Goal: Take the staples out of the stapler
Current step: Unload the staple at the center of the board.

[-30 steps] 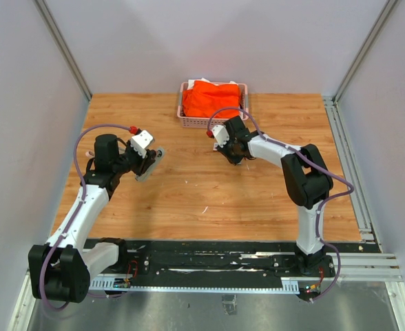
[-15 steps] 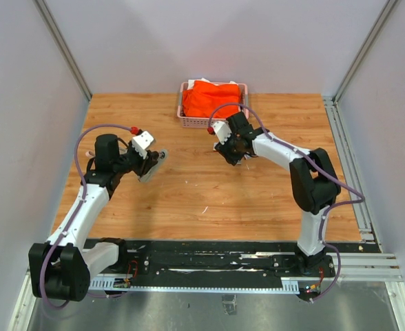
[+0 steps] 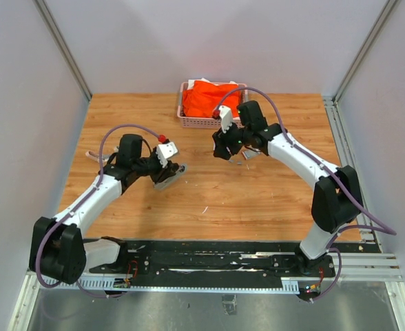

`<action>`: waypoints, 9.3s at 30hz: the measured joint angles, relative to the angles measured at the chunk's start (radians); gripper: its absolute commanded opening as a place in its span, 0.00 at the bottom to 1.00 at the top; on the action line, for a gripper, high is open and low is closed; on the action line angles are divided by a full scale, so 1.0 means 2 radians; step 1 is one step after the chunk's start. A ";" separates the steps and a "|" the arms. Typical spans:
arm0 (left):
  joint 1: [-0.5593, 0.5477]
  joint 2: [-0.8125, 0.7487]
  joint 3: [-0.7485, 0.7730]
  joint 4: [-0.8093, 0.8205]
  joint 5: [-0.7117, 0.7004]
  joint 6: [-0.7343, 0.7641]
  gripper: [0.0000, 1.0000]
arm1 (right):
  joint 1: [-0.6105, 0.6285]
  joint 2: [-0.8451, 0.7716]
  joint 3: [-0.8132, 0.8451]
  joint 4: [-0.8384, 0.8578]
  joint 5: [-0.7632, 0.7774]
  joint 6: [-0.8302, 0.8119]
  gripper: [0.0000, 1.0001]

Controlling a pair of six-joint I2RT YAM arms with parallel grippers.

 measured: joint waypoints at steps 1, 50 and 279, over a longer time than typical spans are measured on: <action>-0.007 0.006 0.003 -0.002 -0.002 0.004 0.00 | 0.000 0.000 -0.006 0.007 -0.017 0.017 0.55; -0.134 0.065 0.031 0.060 -0.089 -0.026 0.00 | 0.000 0.099 -0.118 0.185 -0.175 0.318 0.34; 0.014 -0.063 -0.142 -0.111 -0.160 0.432 0.94 | 0.034 0.085 -0.172 0.132 -0.182 -0.215 0.11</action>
